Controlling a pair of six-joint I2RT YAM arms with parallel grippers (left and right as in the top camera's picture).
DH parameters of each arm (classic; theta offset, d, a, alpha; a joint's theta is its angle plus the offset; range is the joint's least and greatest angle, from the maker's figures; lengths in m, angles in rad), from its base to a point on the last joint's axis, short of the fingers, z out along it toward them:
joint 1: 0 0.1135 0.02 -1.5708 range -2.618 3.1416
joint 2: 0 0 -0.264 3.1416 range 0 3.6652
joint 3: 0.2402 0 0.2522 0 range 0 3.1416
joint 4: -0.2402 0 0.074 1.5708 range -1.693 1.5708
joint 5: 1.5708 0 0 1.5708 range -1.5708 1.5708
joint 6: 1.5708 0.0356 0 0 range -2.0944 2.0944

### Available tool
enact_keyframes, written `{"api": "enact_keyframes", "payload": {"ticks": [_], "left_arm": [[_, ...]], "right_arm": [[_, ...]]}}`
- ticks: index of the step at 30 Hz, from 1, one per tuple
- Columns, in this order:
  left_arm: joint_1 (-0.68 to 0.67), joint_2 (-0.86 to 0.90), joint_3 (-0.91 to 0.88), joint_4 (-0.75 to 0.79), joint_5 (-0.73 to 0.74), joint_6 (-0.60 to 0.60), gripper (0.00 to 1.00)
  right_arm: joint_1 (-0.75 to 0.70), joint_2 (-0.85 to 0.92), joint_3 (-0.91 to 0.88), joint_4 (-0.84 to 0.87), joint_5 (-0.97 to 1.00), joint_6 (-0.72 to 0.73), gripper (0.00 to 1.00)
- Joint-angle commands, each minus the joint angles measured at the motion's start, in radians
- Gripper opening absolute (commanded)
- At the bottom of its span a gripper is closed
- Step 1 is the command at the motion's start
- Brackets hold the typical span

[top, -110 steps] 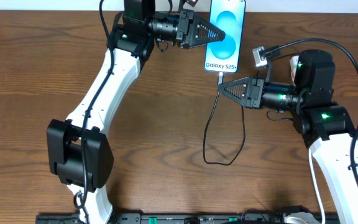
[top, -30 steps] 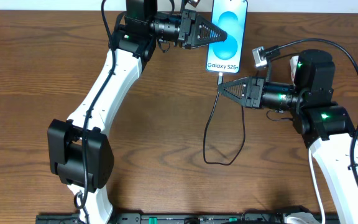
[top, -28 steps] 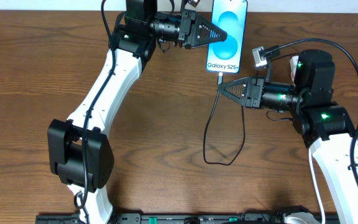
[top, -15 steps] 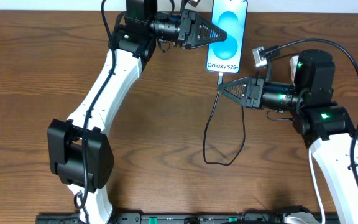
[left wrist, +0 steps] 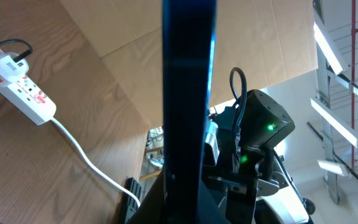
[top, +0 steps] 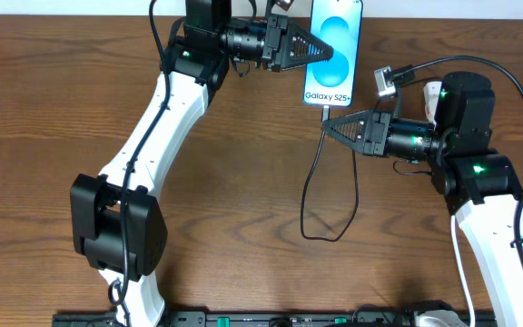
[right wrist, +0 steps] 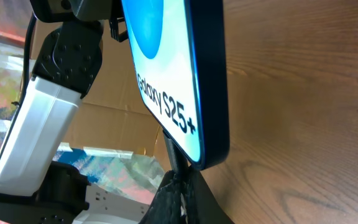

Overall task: Plug charger to phone and switch on socket
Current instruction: 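Withdraw the right gripper rightward away from the phone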

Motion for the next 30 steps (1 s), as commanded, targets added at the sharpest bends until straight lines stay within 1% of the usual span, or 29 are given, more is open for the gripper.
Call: {"api": "enact_keyframes", "payload": {"ticks": [1, 17, 18, 19, 20, 22, 25, 27, 30], "left_arm": [[-0.006, -0.031, 0.010, 0.007, 0.054, 0.002, 0.07], [-0.006, -0.031, 0.010, 0.007, 0.058, 0.002, 0.07], [-0.006, -0.031, 0.010, 0.007, 0.058, 0.002, 0.07], [-0.006, -0.031, 0.010, 0.007, 0.058, 0.002, 0.07], [-0.006, -0.031, 0.010, 0.007, 0.058, 0.002, 0.07], [-0.006, -0.031, 0.010, 0.007, 0.057, 0.002, 0.07], [-0.006, -0.031, 0.010, 0.007, 0.056, 0.017, 0.07], [-0.001, -0.029, 0.010, 0.007, 0.056, 0.046, 0.07], [0.016, -0.015, 0.010, -0.014, 0.027, 0.048, 0.07]], "right_arm": [[-0.014, 0.002, 0.016, 0.010, 0.016, 0.006, 0.01], [-0.016, 0.002, 0.016, 0.089, 0.040, 0.004, 0.01], [-0.016, 0.002, 0.016, 0.088, 0.040, 0.002, 0.08], [-0.016, 0.002, 0.016, 0.088, 0.039, 0.001, 0.29], [-0.016, 0.002, 0.016, 0.088, 0.039, -0.002, 0.43], [-0.016, 0.002, 0.016, 0.084, 0.039, -0.002, 0.56], [-0.016, 0.002, 0.016, 0.064, 0.039, -0.019, 0.73], [-0.016, 0.002, 0.016, 0.033, 0.048, -0.034, 0.79], [-0.016, 0.002, 0.016, -0.044, 0.085, -0.071, 0.83]]}}
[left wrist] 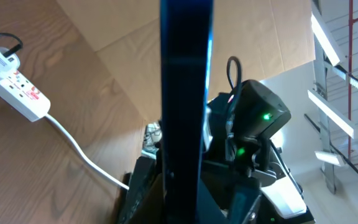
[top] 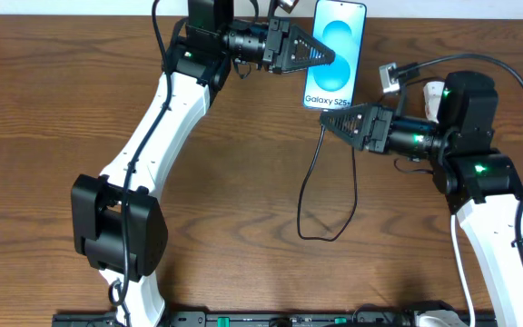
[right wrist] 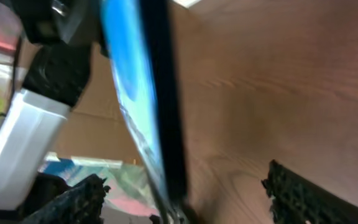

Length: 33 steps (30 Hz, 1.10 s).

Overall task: Plug charger to phone and switch on socket
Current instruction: 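Withdraw the right gripper rightward away from the phone, then lower the phone flat onto the table with the left gripper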

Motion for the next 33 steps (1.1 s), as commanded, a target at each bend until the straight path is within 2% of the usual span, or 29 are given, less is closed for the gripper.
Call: {"api": "enact_keyframes", "payload": {"ticks": [1, 4, 9, 12, 14, 20, 26, 30, 33], "left_arm": [[0.025, -0.008, 0.010, -0.023, -0.012, 0.037, 0.08], [0.037, 0.017, 0.010, -0.130, -0.072, 0.090, 0.07], [0.042, 0.074, 0.010, -0.400, -0.177, 0.284, 0.07], [0.041, 0.118, 0.010, -0.581, -0.293, 0.399, 0.07], [0.040, 0.142, 0.010, -0.640, -0.317, 0.468, 0.07], [0.040, 0.207, 0.010, -0.769, -0.386, 0.603, 0.07], [0.035, 0.265, 0.010, -0.812, -0.386, 0.693, 0.07], [0.016, 0.310, 0.010, -0.815, -0.406, 0.706, 0.07], [0.002, 0.332, 0.009, -0.824, -0.492, 0.705, 0.07]], "right_arm": [[-0.006, 0.001, 0.015, -0.069, 0.051, -0.062, 0.85], [-0.006, 0.001, 0.015, -0.139, 0.112, -0.087, 0.99], [-0.006, 0.001, 0.015, -0.235, 0.163, -0.145, 0.99], [-0.006, 0.001, 0.015, -0.288, 0.205, -0.169, 0.99], [-0.006, 0.001, 0.015, -0.321, 0.259, -0.169, 0.99], [-0.006, 0.001, 0.015, -0.378, 0.370, -0.168, 0.99], [-0.006, 0.001, 0.007, -0.385, 0.397, -0.169, 0.99], [-0.005, 0.002, -0.013, -0.390, 0.460, -0.169, 0.99], [-0.005, 0.002, -0.031, -0.393, 0.465, -0.169, 0.99]]}}
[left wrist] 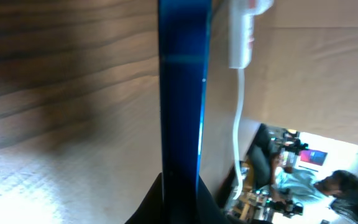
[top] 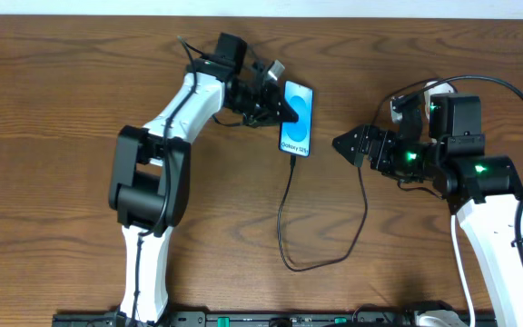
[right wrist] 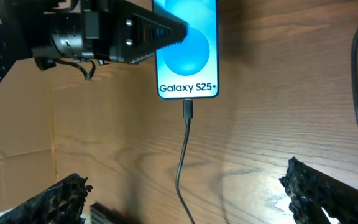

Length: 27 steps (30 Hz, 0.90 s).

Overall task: Plug charger to phone and switch on socket
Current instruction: 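Lower the phone flat onto the table with the left gripper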

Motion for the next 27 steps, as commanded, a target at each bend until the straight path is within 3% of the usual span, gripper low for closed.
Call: {"api": "enact_keyframes", "payload": {"ticks": [1, 6, 16, 27], "left_arm": [[-0.026, 0.029, 0.011, -0.014, -0.081, 0.036, 0.07], [-0.046, 0.060, 0.011, -0.015, -0.091, 0.037, 0.07], [-0.061, 0.064, 0.010, -0.031, -0.245, 0.031, 0.07], [-0.061, 0.064, -0.038, -0.030, -0.248, 0.027, 0.07]], "right_arm": [[-0.002, 0.003, -0.032, -0.004, 0.036, -0.016, 0.99], [-0.002, 0.003, -0.080, 0.007, 0.040, -0.015, 0.99], [-0.002, 0.007, -0.116, 0.024, 0.039, -0.015, 0.99], [-0.002, 0.007, -0.116, 0.027, 0.040, -0.015, 0.99]]}}
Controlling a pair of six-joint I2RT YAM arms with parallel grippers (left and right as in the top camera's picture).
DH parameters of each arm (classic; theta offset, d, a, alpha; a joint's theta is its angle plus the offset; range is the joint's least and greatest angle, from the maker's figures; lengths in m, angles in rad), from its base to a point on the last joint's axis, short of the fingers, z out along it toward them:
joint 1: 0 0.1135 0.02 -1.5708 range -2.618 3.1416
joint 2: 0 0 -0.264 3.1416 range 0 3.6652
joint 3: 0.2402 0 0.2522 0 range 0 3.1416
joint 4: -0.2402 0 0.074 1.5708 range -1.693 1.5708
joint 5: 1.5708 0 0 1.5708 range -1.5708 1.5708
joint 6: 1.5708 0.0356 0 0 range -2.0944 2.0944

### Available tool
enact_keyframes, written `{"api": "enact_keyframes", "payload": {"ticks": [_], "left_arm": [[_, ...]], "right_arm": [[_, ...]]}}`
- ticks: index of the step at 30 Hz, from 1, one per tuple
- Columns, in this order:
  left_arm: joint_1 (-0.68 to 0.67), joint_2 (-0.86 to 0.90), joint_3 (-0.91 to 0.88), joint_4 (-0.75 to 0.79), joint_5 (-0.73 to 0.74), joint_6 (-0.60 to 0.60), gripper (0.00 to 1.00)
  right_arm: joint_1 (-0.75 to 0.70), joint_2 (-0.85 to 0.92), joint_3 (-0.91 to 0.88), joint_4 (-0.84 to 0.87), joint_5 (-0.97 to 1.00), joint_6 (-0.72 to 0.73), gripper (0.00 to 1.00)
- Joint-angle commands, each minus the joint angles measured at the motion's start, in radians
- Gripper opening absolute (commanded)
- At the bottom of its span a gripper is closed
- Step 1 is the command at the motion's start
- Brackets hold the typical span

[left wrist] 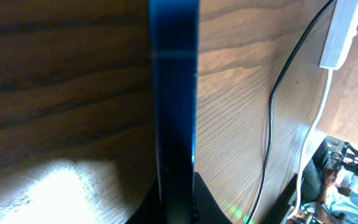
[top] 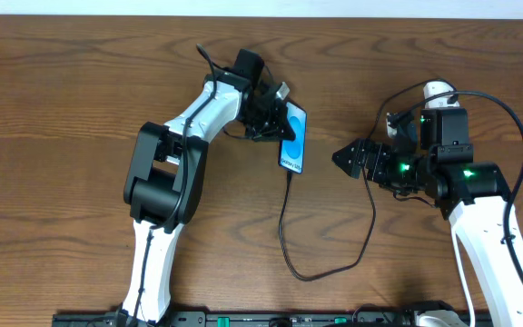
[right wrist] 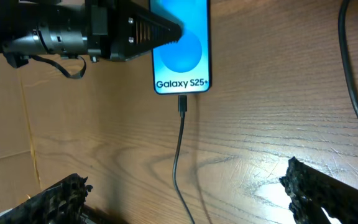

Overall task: Plug charger to phone and switch on socket
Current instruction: 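Lower the phone flat onto the table with the left gripper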

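The phone [top: 294, 150], its blue screen lit and reading "Galaxy S25+", is low over the middle of the table with my left gripper [top: 281, 123] shut on its upper part. In the left wrist view the phone [left wrist: 173, 93] is edge-on between the fingertips. The black charger cable [top: 284, 218] is plugged into the phone's bottom edge, loops toward the near side and runs back to the white power strip [top: 436, 88]. My right gripper [top: 343, 156] stands open to the right of the phone, holding nothing. The plug [right wrist: 182, 104] and phone [right wrist: 181, 46] show in the right wrist view.
The power strip is mostly hidden behind the right arm at the far right; it shows in the left wrist view as a white power strip [left wrist: 344, 25]. The cable loop [top: 311, 275] lies on the wooden table [top: 62, 182] near the front middle.
The left gripper has brought the phone a little nearer and to the left. The right gripper has shifted slightly toward the near side, still open. The cable loop has moved with the phone.
First the left gripper held the phone up at the far edge while the right gripper was shut on the plug at the phone's bottom. Then the right gripper stood open, the cable staying in the phone. Later the phone was over the table's middle, as now.
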Motion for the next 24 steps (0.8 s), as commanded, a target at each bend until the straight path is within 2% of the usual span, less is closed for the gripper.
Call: {"api": "enact_keyframes", "payload": {"ticks": [1, 7, 8, 12, 16, 21, 22, 24], "left_arm": [[-0.003, 0.000, -0.020, -0.001, -0.010, 0.021, 0.07], [-0.003, 0.000, -0.021, -0.002, -0.010, 0.021, 0.08], [-0.003, 0.000, -0.021, -0.002, -0.010, 0.021, 0.09], [-0.003, 0.000, -0.021, -0.005, -0.013, 0.021, 0.30], [-0.003, 0.000, -0.021, -0.014, -0.054, 0.021, 0.36], [-0.003, 0.000, -0.021, -0.037, -0.123, 0.021, 0.37], [-0.003, 0.000, -0.021, -0.050, -0.163, 0.021, 0.43], [-0.003, 0.000, -0.021, -0.069, -0.212, 0.021, 0.47]], "right_arm": [[-0.002, 0.006, -0.007, 0.003, 0.001, -0.011, 0.99], [-0.002, 0.006, -0.007, 0.002, 0.001, -0.011, 0.99], [-0.002, 0.006, -0.007, 0.002, 0.001, -0.011, 0.99], [-0.002, 0.006, -0.007, 0.002, 0.001, -0.011, 0.99], [-0.002, 0.006, -0.007, 0.002, 0.001, -0.011, 0.99], [-0.002, 0.006, -0.007, -0.004, 0.004, -0.011, 0.99], [-0.002, 0.006, -0.007, -0.012, 0.014, -0.011, 0.99], [-0.002, 0.006, -0.007, -0.027, 0.038, -0.011, 0.99]]}}
